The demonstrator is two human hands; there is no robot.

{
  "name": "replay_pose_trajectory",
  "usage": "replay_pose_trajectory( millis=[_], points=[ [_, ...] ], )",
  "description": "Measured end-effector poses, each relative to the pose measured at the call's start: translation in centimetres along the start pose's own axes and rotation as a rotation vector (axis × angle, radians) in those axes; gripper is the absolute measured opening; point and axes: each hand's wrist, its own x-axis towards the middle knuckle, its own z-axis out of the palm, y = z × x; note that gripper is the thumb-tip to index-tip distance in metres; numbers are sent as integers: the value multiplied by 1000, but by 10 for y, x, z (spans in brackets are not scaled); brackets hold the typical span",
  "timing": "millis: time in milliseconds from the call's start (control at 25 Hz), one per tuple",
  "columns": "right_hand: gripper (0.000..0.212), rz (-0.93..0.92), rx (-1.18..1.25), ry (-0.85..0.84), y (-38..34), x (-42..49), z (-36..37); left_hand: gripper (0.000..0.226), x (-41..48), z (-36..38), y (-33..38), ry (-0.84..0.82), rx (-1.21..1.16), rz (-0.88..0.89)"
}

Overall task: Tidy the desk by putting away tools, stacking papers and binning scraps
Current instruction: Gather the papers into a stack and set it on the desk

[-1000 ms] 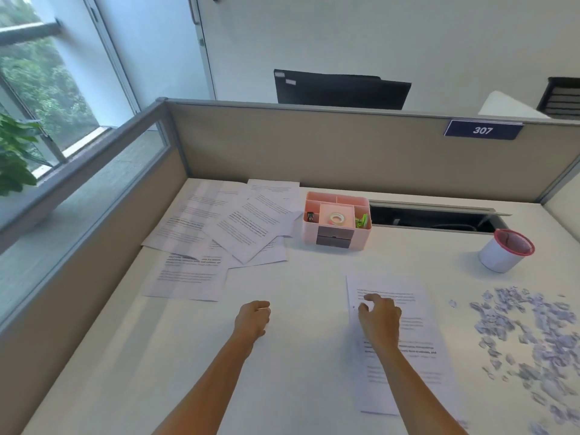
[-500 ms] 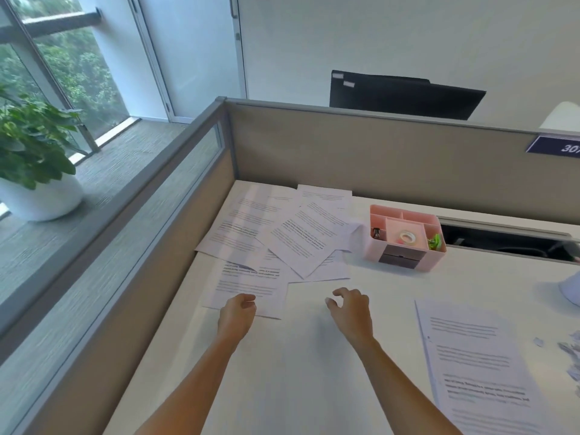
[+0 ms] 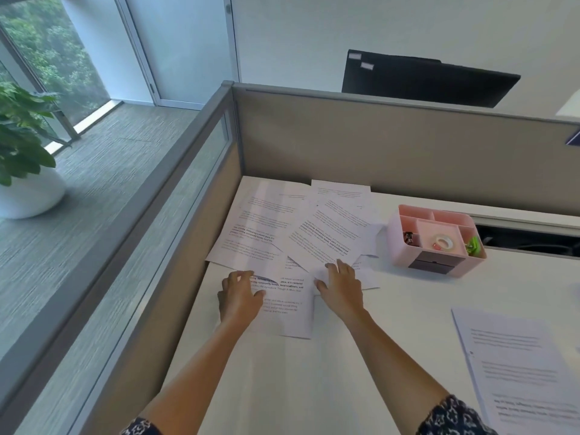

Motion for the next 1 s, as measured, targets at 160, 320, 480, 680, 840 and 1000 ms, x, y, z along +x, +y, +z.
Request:
replay_pose_trajectory(
  millis=[160,320,480,680,840,1000],
  points=[
    [64,33,-66,-73,5,22,2,84,29,2,4,-91,132,51],
    [72,53,-108,-109,14,30,9,98,52,11,7,-184,221,94],
    [65,31,-97,-42,21,29,17,88,58,23,4,-139,317,133],
    [42,-24,-50,52,22,26,24,43,53,23,6,66,336,266],
    [37,19,172,127,21,22,18,27,36,28,3,127,260,301],
    [35,-39,259,190,21,11,13,24,2,41,-1,166,272,370]
  ],
)
